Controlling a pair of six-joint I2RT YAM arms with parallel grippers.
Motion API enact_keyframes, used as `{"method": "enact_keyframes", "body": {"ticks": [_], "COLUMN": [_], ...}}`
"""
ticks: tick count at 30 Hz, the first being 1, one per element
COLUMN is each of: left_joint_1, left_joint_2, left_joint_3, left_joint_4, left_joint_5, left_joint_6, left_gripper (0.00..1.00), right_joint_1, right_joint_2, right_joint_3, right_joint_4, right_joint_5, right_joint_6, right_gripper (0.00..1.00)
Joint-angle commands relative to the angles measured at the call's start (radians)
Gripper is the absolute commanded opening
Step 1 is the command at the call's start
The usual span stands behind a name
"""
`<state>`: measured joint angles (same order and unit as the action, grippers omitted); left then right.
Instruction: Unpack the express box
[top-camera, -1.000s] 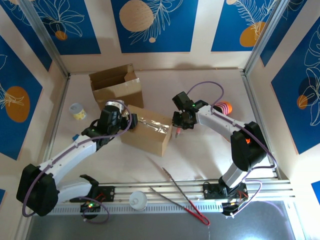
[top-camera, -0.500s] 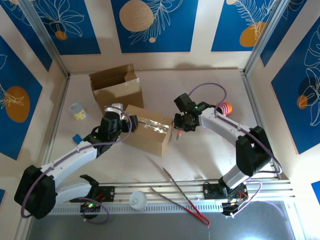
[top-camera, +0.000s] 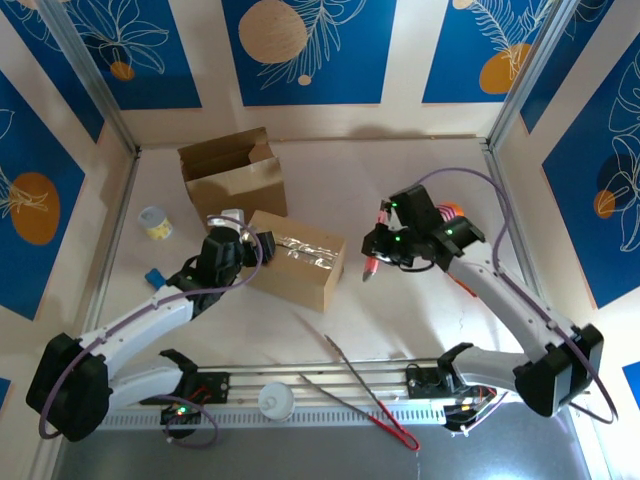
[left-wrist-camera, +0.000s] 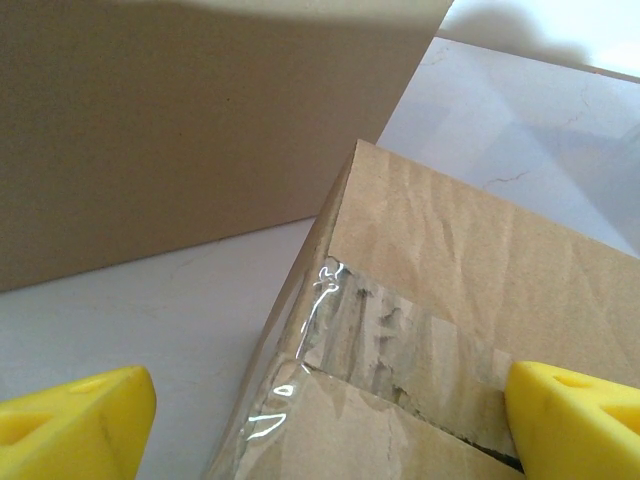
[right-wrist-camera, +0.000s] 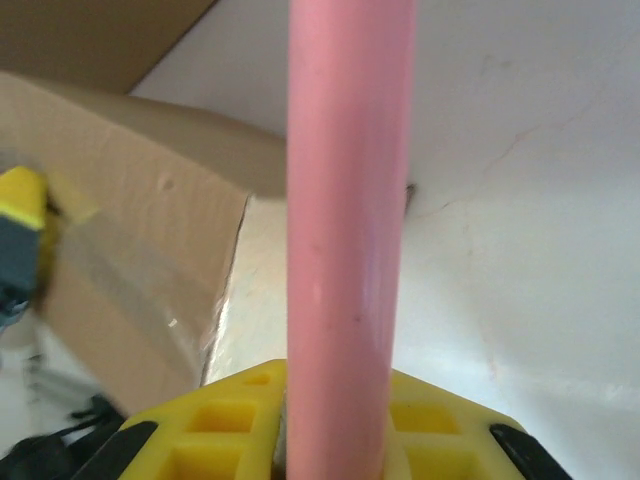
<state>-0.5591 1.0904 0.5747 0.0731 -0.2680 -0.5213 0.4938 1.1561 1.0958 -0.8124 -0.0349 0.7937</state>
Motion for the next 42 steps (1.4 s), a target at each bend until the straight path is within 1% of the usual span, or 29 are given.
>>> {"method": "enact_keyframes", "body": {"ticks": [1,3,4,6,9,12,15,22,25,28,34,37,42], "left_joint_1": [-0.004,-0.005,-0.005,-0.005,-0.006,-0.006,-0.008,-0.013,-0.015,-0.019,-0.022,-0.021,-0.023], "left_joint_2": [0.009,0.011,0.010,0.011,0.013,0.017,0.016,0.005,0.005,0.005,0.004,0.003,0.002], "left_joint_3": [-0.039,-0.036,-0.034,-0.032,-0.030,-0.030,-0.030,-0.028,-0.026,-0.027,-0.028,-0.026,-0.027], "left_joint_4": [-0.128,-0.134,-0.137,-0.142,-0.145,-0.153,-0.159,-0.177,-0.180,-0.180,-0.180,-0.185,-0.186], "left_joint_5": [-0.044,-0.044,-0.044,-0.045,-0.043,-0.049,-0.056,-0.072,-0.074,-0.075,-0.081,-0.085,-0.086], "left_joint_6": [-0.002,-0.005,-0.005,-0.010,-0.017,-0.026,-0.038,-0.045,-0.051,-0.055,-0.058,-0.057,-0.058], "left_gripper": [0.89,0.89,0.89,0.89,0.89,0.89,0.89,0.89,0.89,0.89,0.89,0.89,0.89], "right_joint_1": [-0.073,-0.101,-0.108,-0.118,-0.117,-0.112,-0.089,-0.069,-0.061,-0.057,-0.034,-0.027,-0.016], "right_joint_2": [-0.071,-0.105,-0.113,-0.116,-0.125,-0.136,-0.125,-0.086,-0.055,-0.024,0.016,0.023,-0.005], "right_joint_3": [-0.090,-0.152,-0.170,-0.187,-0.216,-0.262,-0.283,-0.303,-0.293,-0.296,-0.292,-0.297,-0.316], "right_joint_4": [0.040,0.113,0.124,0.106,0.082,0.107,0.108,0.139,0.115,0.117,0.156,0.169,0.190], "right_joint_5": [-0.334,-0.484,-0.528,-0.610,-0.685,-0.760,-0.788,-0.872,-0.879,-0.869,-0.836,-0.799,-0.742], "right_joint_6": [0.055,0.075,0.068,-0.002,-0.103,-0.147,-0.180,-0.234,-0.271,-0.265,-0.230,-0.202,-0.142], "right_gripper": [0.00,0.00,0.00,0.00,0.00,0.00,0.00,0.00,0.00,0.00,0.00,0.00,0.00]}}
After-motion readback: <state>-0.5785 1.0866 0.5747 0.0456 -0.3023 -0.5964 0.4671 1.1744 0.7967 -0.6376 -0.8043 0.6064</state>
